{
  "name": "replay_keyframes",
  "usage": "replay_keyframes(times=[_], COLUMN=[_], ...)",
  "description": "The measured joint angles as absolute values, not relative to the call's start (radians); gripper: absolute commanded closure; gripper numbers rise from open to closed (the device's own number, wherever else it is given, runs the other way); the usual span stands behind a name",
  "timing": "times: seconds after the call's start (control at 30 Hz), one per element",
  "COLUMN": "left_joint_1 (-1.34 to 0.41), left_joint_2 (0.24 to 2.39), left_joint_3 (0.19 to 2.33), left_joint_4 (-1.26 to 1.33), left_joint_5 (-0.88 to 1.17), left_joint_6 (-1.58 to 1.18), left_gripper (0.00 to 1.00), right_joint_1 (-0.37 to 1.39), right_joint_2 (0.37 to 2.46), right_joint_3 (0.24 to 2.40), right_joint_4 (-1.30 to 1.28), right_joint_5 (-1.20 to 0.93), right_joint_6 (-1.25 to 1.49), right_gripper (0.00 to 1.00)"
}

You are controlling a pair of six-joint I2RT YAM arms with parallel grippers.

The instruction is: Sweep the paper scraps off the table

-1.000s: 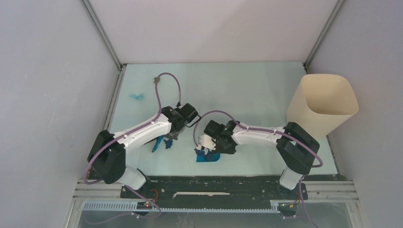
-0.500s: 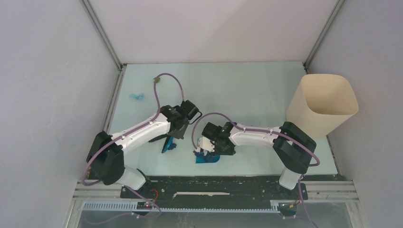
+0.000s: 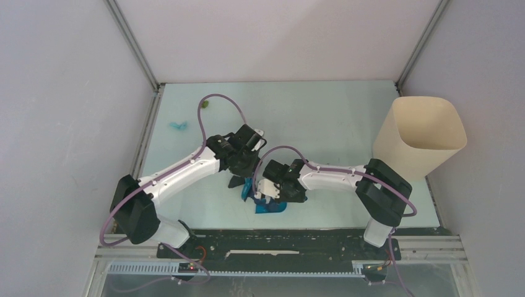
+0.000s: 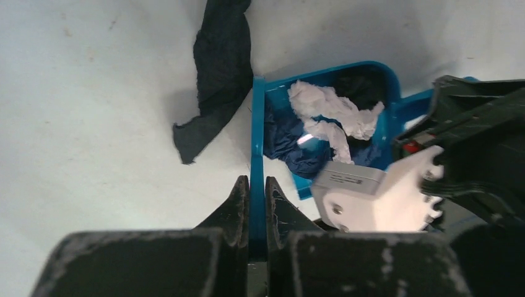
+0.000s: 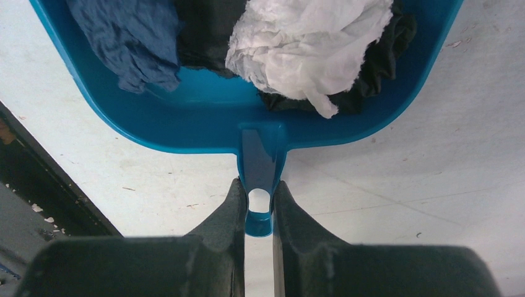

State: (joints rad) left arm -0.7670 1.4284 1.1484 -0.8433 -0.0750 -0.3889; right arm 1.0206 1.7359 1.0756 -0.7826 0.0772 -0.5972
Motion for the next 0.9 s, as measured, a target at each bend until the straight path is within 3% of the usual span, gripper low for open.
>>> replay_keyframes(times=[0.3,0.9], left_joint_1=[-0.770,-0.760], left_joint_2=[1.345,1.255], left_joint_3=[1.148,1.156], left_joint_4=[-0.817,-0.904], left_joint_5=[0.011,-0.165], left_joint_6=[-0.438,-0.409], left_gripper=[1.00,1.00], right_joint_1=[1.021,1.010], right_joint_2=[1.736,1.736], right_joint_3=[1.076,1.076], right_joint_4=[-0.790,-0.790], right_joint_5=[0.078,0.070], right_joint_6=[-0.596,-0.596], right_gripper=[0.90,0.91])
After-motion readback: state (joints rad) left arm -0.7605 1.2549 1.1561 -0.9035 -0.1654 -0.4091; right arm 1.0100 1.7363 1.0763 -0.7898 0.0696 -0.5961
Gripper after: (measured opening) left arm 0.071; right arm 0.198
